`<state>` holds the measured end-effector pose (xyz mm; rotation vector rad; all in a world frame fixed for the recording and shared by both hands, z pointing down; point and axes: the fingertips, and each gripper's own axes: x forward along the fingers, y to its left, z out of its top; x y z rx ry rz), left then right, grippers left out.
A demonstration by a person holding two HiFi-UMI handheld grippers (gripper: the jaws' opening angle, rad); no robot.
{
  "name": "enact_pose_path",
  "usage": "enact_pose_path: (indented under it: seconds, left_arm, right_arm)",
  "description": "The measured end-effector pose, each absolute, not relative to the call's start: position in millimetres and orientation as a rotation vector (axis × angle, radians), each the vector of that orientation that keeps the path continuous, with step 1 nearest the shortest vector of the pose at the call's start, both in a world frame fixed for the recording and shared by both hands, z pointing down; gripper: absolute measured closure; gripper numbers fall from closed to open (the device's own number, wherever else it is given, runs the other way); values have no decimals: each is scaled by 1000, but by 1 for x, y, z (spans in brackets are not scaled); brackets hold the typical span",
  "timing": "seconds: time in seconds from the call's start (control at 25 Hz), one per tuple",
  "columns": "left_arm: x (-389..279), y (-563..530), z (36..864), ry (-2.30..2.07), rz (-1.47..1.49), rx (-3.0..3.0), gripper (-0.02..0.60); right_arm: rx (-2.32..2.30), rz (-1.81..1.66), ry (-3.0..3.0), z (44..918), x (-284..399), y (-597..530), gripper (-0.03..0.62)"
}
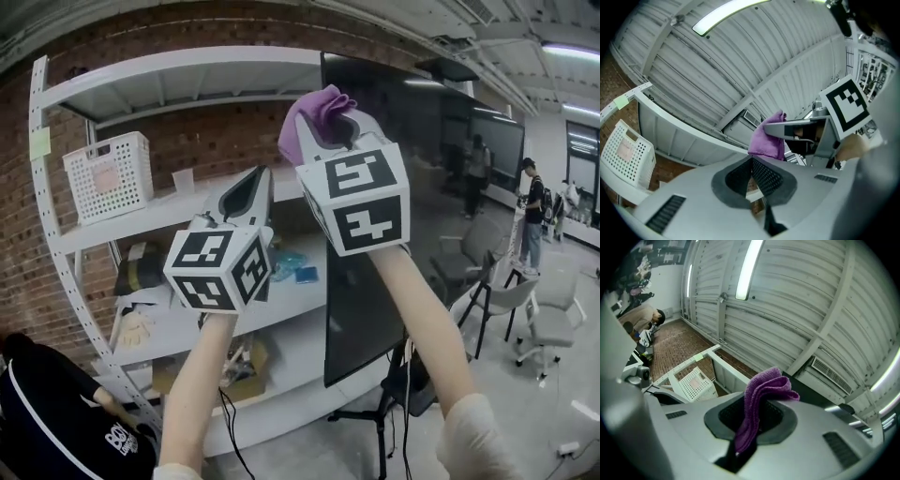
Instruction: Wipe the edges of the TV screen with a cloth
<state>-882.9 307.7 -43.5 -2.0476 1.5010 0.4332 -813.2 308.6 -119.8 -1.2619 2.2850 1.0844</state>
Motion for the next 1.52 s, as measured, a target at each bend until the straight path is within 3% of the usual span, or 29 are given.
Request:
enact_pose_path:
  seconds: [0.56, 1.08, 1.52]
  left_arm:
    - [-850, 303, -133, 1468, 549, -2048, 566]
    - [-827, 303, -156, 1482, 567, -1974, 566]
    - [-825, 302, -136, 1528, 548, -1938, 566]
  right_arm:
    - [-1051, 1206, 2284, -197, -797, 335, 531]
    - [-1325, 1863, 1735, -262, -726, 334, 531]
    - [-1025, 2286, 1818, -194, -780, 321, 531]
